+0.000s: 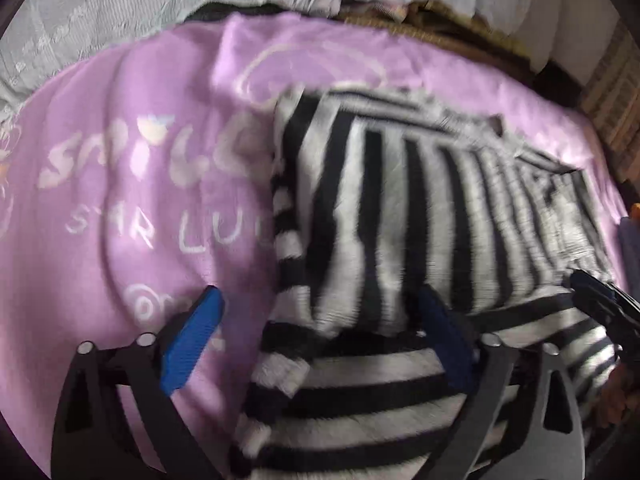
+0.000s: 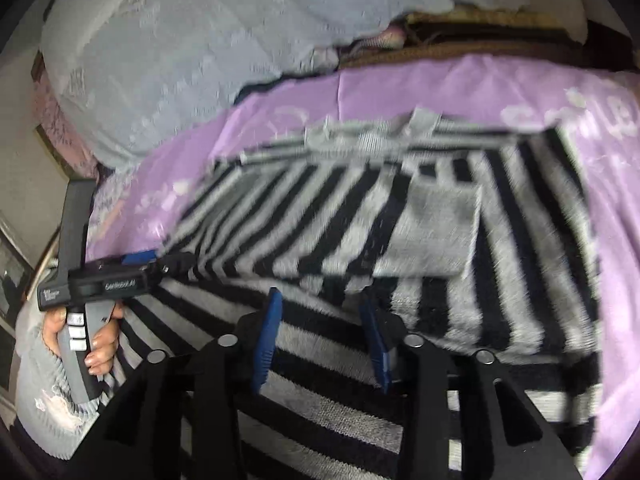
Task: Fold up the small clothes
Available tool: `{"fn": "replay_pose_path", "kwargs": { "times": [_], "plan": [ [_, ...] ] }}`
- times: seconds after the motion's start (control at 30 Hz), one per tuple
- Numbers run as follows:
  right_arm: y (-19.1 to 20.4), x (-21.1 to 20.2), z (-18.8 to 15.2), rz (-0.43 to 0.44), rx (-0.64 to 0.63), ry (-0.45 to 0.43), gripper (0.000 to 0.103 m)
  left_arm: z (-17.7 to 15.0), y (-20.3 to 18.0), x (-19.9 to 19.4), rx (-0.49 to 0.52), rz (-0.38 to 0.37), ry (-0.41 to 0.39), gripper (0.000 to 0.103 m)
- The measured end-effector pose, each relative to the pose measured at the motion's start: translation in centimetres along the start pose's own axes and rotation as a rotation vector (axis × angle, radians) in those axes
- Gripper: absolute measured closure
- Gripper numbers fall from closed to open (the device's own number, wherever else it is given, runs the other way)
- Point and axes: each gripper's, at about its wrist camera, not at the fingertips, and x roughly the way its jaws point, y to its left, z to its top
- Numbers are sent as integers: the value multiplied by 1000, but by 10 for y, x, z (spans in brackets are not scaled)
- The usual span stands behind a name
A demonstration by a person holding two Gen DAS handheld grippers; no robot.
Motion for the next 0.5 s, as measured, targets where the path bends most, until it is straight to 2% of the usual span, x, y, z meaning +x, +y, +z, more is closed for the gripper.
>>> {"fn": "replay_pose_path", "kwargs": {
  "times": [0.13,0.17,0.2,0.23,0.4,0.5],
  "plan": [
    [-1,-18,-2,5,25,-37,59,-3,3,-15,-33,19,-20,4],
    [-3,-29,-5,2,42,-63,54,-7,3,-21,-45,11,-25,5],
    [-6,-38,-7,6,53,-82,47,-12,4,-28,-51,-7,-22,5],
    [-10,-49,-12,15,67,-100,45,-16,5,-33,-50,-24,-17,5],
    [-44,-93,-42,-11,149,-148,45,-43,18,-57,-59,-105,5,5],
    [-57,-113,-63,-44,169,-161,44,-64,28,-70,-60,-129,14,5]
  ]
}}
